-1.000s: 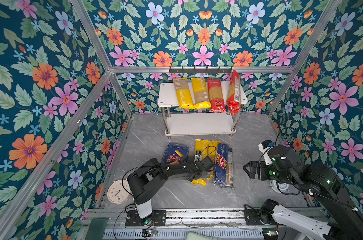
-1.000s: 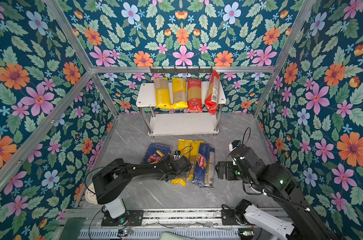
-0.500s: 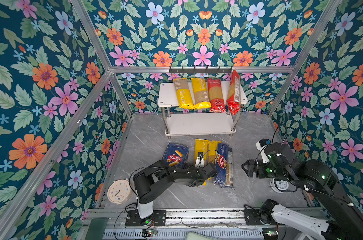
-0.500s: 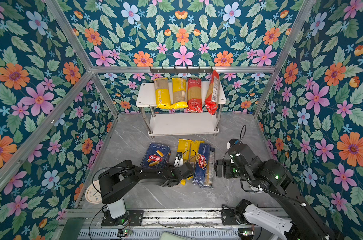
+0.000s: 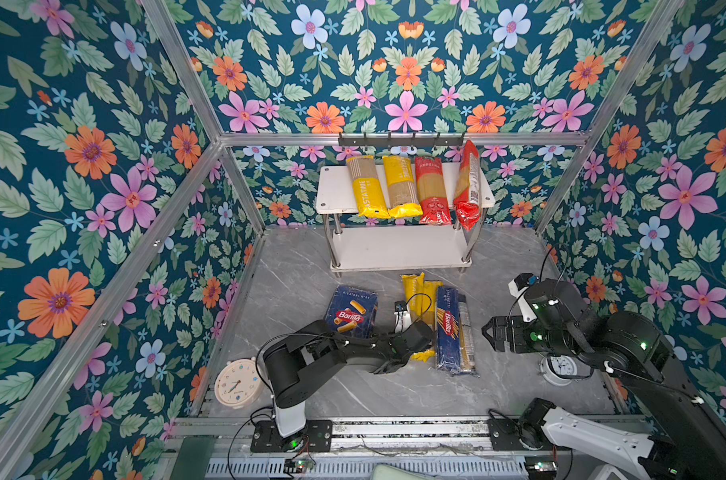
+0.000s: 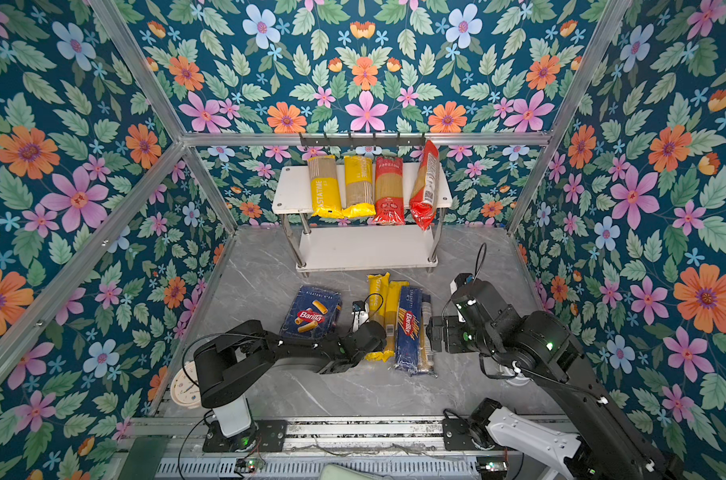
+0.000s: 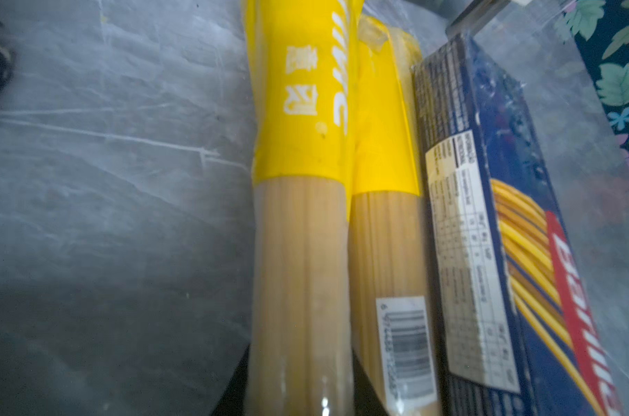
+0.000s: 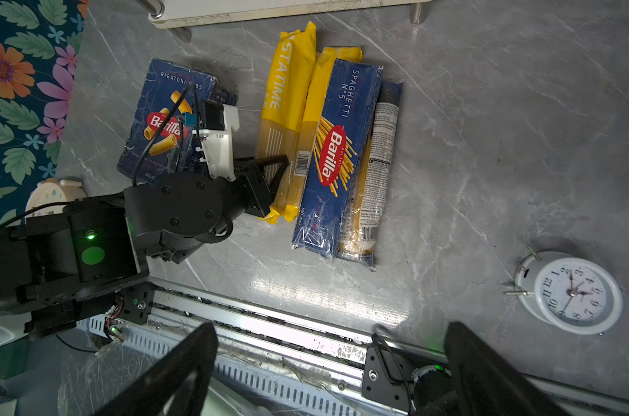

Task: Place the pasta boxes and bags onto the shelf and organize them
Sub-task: 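Lift the yellow bag to the upper shelf with left gripper while right gripper hovers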

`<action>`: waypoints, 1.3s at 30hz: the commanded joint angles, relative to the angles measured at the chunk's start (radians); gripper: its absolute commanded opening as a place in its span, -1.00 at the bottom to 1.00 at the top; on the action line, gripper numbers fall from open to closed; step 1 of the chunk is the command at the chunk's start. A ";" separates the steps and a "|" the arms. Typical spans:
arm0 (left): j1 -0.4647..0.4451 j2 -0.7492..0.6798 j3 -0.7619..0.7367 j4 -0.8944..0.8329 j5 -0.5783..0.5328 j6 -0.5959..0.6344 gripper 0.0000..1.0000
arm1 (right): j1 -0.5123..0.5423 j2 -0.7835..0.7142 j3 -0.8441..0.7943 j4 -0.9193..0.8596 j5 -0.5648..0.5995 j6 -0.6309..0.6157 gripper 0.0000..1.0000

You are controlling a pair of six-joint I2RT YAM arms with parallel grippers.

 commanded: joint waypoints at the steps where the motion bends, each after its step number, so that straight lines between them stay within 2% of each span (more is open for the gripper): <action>1: -0.004 -0.018 0.014 -0.446 0.210 0.032 -0.93 | 0.000 0.003 0.008 0.009 0.009 -0.022 0.99; 2: -0.004 -0.033 0.026 -0.476 0.197 0.037 -1.00 | 0.000 0.004 0.006 0.014 0.006 -0.022 0.99; 12: 0.004 -0.184 0.166 -0.717 0.084 0.086 -1.00 | 0.001 0.040 0.024 0.067 -0.020 -0.042 0.99; 24: 0.002 -0.537 0.121 -0.818 0.042 0.070 -1.00 | 0.000 0.155 0.099 0.140 -0.060 -0.086 0.99; 29: 0.002 -0.660 0.150 -0.908 0.006 0.069 -1.00 | 0.000 0.213 0.139 0.165 -0.084 -0.106 0.99; 34: 0.001 -0.782 0.216 -1.024 -0.038 0.062 -1.00 | 0.001 0.265 0.196 0.173 -0.095 -0.128 0.99; 39: 0.001 -0.843 0.355 -1.179 -0.114 0.034 -1.00 | 0.001 0.294 0.236 0.172 -0.098 -0.140 0.99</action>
